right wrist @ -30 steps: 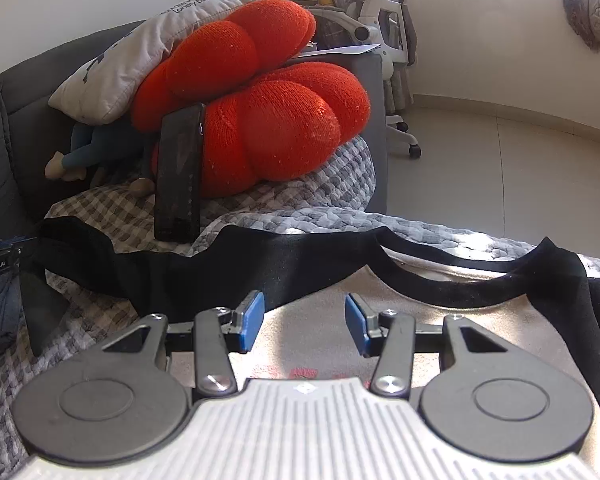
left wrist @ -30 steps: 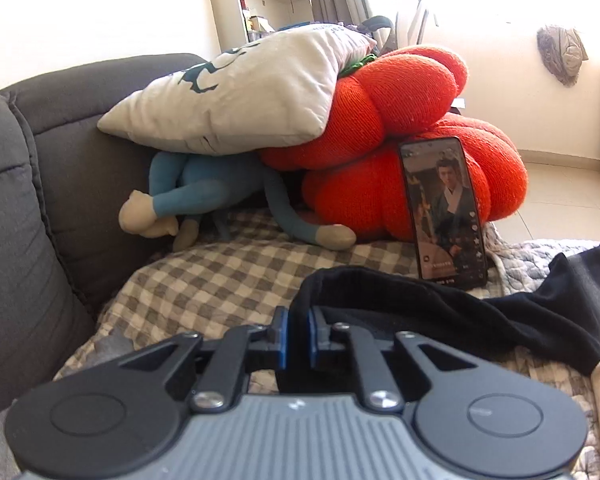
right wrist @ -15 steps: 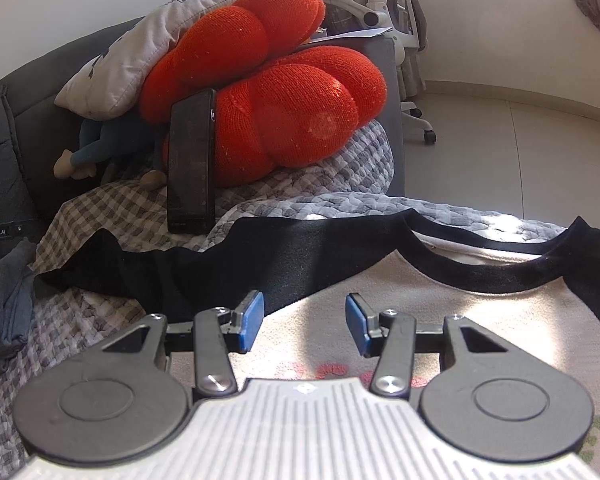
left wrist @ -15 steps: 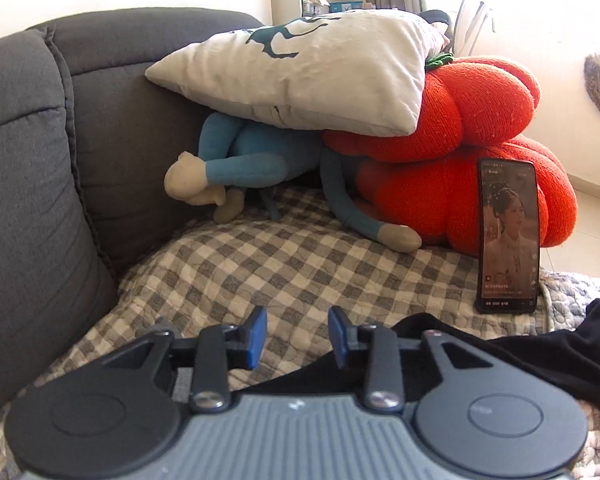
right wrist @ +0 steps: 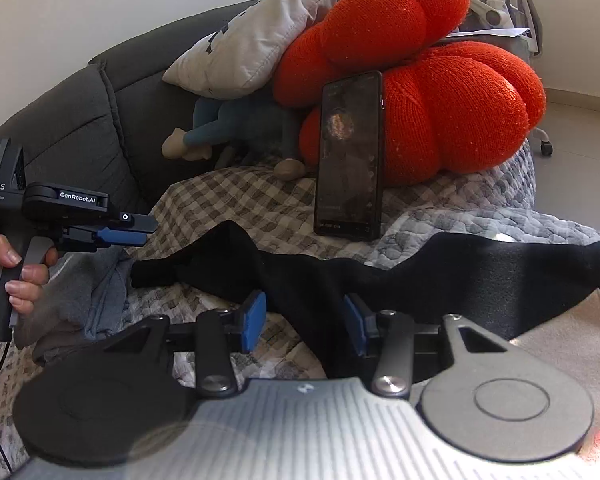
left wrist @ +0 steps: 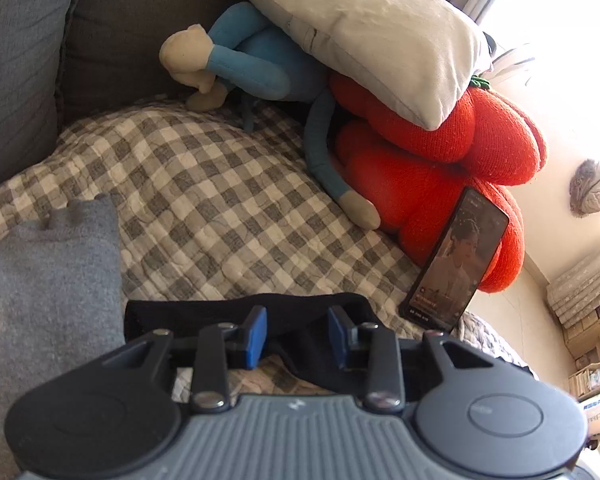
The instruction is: Fold clothes
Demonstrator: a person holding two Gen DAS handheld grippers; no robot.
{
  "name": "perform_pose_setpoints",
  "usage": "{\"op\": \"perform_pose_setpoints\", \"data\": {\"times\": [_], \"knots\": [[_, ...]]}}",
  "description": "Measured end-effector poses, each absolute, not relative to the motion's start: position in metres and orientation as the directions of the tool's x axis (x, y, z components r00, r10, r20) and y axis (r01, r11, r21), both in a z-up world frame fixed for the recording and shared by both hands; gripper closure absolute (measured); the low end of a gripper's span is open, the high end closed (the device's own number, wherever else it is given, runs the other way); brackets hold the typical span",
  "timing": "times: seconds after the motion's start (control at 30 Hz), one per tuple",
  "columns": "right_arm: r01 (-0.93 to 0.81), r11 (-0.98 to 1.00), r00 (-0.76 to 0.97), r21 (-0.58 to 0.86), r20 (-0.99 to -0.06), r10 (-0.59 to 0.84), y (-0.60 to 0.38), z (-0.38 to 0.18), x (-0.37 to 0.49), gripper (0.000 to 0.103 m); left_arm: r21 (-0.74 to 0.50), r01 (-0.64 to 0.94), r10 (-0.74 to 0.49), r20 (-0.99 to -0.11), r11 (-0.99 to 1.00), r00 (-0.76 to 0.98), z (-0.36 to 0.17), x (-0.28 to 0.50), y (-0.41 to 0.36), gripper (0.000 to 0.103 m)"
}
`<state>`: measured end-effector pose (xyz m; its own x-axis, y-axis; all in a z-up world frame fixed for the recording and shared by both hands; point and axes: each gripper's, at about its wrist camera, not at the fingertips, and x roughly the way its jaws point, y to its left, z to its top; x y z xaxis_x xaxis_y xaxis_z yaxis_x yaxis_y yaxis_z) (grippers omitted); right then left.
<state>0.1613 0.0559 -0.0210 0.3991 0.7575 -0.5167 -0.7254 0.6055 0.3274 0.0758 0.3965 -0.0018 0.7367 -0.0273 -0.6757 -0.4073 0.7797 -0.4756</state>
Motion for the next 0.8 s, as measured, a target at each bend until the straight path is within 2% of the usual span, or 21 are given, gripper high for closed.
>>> {"op": "perform_pose_setpoints", "data": {"times": [0.13, 0.3, 0.37, 0.43, 0.67, 0.8], "knots": [[-0.758, 0.575, 0.360, 0.309, -0.537, 0.763, 0.087, -0.029, 0.167, 0.057, -0.551, -0.414, -0.088, -0.670, 0.725, 0.737, -0.012, 0.076, 0.399, 0.063], [-0.778, 0.577, 0.369, 0.250, -0.562, 0.741, 0.108, -0.039, 0.170, 0.068, -0.557, -0.417, -0.101, -0.676, 0.719, 0.730, -0.020, 0.078, 0.395, 0.058], [-0.780, 0.584, 0.382, 0.224, -0.568, 0.728, 0.112, -0.042, 0.171, 0.086, -0.564, -0.419, -0.102, -0.673, 0.711, 0.733, -0.021, 0.078, 0.395, 0.053], [-0.779, 0.587, 0.384, 0.220, -0.573, 0.724, 0.112, -0.043, 0.173, 0.097, -0.574, -0.424, -0.102, -0.668, 0.701, 0.737, -0.021, 0.078, 0.396, 0.050], [-0.823, 0.500, 0.292, 0.270, -0.553, 0.780, 0.088, -0.037, 0.168, 0.097, -0.614, -0.436, -0.115, -0.654, 0.658, 0.747, -0.022, 0.077, 0.401, 0.042], [-0.845, 0.459, 0.247, 0.275, -0.559, 0.791, 0.079, -0.038, 0.163, 0.097, -0.598, -0.442, -0.102, -0.662, 0.669, 0.743, -0.023, 0.079, 0.398, 0.038]]}}
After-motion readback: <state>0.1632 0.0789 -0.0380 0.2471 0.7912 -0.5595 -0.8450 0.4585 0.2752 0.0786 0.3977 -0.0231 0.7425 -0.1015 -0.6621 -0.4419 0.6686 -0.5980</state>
